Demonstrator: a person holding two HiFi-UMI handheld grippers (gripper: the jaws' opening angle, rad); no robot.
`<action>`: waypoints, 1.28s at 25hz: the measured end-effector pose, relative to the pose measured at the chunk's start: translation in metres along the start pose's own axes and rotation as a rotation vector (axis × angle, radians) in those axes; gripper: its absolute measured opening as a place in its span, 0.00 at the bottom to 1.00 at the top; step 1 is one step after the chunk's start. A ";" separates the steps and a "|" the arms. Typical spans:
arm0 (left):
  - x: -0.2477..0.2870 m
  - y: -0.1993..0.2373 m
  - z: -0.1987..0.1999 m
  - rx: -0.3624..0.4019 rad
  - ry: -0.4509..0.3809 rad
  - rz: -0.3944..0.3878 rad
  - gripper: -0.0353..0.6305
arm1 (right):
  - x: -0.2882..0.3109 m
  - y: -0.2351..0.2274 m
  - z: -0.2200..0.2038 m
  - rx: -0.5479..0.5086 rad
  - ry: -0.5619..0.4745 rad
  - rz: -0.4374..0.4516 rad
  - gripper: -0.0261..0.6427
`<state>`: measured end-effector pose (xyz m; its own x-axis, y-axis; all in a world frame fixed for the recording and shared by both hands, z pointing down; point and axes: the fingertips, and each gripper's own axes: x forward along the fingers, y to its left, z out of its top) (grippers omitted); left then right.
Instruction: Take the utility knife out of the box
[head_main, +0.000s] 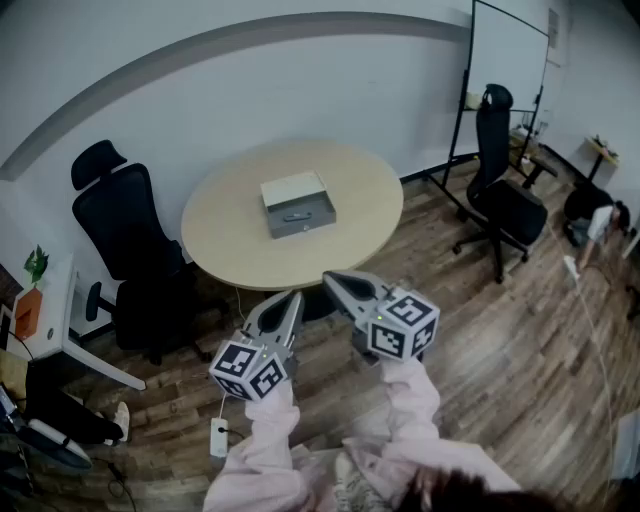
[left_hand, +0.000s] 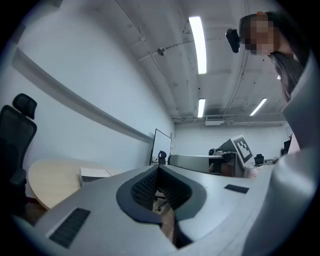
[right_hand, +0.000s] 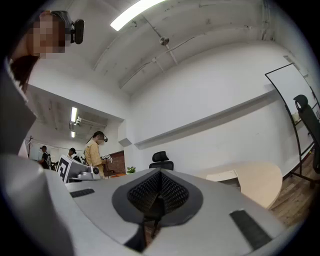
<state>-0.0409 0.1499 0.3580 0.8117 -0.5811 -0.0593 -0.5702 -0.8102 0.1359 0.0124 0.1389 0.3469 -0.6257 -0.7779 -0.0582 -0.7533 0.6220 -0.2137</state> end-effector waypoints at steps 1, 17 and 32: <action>0.003 0.001 -0.001 0.000 0.002 0.002 0.06 | 0.001 -0.003 -0.001 -0.003 0.001 -0.001 0.03; 0.038 0.023 -0.008 -0.016 0.014 -0.001 0.06 | 0.019 -0.036 -0.002 -0.005 0.018 0.007 0.03; 0.046 0.048 -0.022 -0.048 0.049 0.011 0.06 | 0.044 -0.058 -0.014 0.069 0.032 0.006 0.03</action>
<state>-0.0279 0.0860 0.3831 0.8110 -0.5849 -0.0094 -0.5736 -0.7983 0.1836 0.0254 0.0703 0.3705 -0.6372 -0.7702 -0.0291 -0.7344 0.6182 -0.2803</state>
